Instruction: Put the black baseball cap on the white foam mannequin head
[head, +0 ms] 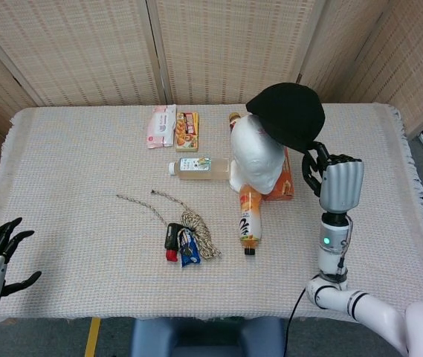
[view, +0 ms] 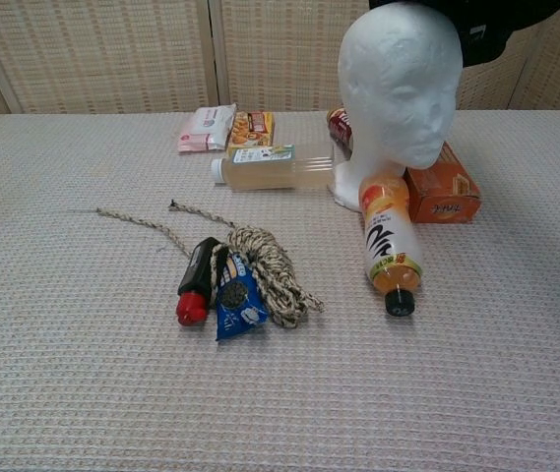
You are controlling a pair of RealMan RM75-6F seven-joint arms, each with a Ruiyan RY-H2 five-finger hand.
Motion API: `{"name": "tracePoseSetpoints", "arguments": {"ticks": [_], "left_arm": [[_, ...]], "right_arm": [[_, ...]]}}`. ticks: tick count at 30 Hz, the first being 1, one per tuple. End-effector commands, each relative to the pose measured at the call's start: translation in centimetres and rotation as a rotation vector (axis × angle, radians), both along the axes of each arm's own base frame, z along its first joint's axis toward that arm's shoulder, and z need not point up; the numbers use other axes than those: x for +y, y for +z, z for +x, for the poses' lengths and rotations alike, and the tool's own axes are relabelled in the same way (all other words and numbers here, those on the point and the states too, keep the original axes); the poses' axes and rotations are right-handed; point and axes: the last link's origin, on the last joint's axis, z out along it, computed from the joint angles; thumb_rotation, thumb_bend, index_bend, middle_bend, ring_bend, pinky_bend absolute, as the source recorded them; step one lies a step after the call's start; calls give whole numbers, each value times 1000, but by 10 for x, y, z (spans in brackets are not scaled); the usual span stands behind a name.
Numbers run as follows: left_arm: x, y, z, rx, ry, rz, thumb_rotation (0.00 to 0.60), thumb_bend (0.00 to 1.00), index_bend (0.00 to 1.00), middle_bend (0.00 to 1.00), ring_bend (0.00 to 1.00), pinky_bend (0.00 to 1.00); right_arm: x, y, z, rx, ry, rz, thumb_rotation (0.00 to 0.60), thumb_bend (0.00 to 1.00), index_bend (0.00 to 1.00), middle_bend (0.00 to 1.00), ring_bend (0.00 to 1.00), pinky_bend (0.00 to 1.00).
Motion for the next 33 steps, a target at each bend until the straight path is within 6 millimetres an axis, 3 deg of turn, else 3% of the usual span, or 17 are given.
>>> {"name": "tracePoseSetpoints", "arguments": {"ticks": [1, 9, 18, 19, 21, 24, 26, 28, 33], "left_arm": [[0, 0, 0, -1, 1, 0, 600, 175, 257, 119, 120, 280], [0, 3, 0, -8, -2, 12, 600, 175, 256, 117, 120, 281], [-1, 4, 0, -7, 0, 13, 600, 176, 256, 118, 120, 281], [-1, 4, 0, -7, -1, 12, 600, 175, 256, 118, 120, 281], [-1, 3, 0, -5, -3, 12, 600, 175, 256, 118, 119, 280], [-1, 3, 0, -3, 2, 10, 600, 175, 255, 118, 120, 280], [0, 3, -1, -3, 5, 10, 600, 175, 255, 117, 120, 280], [0, 3, -1, -3, 5, 10, 600, 175, 255, 116, 120, 280], [-1, 1, 1, 2, -2, 4, 600, 175, 256, 117, 120, 281]], "right_arm": [[1, -14, 14, 35, 27, 33, 600, 502, 797, 1000, 1000, 1000], [5, -49, 13, 87, 21, 112, 600, 499, 798, 1000, 1000, 1000], [15, -61, 2, 120, 41, 138, 600, 479, 781, 1000, 1000, 1000], [15, -61, 0, 121, 39, 139, 600, 458, 737, 1000, 1000, 1000], [17, -59, -3, 125, 33, 140, 600, 408, 536, 1000, 1000, 1000], [21, -51, -12, 136, 23, 143, 600, 333, 73, 1000, 1000, 1000], [24, -42, -21, 132, 10, 150, 600, 297, 0, 996, 1000, 1000], [28, -35, -30, 131, -19, 173, 600, 253, 0, 958, 995, 1000], [51, -15, -54, 185, -90, 240, 600, 147, 0, 737, 843, 1000]]}}
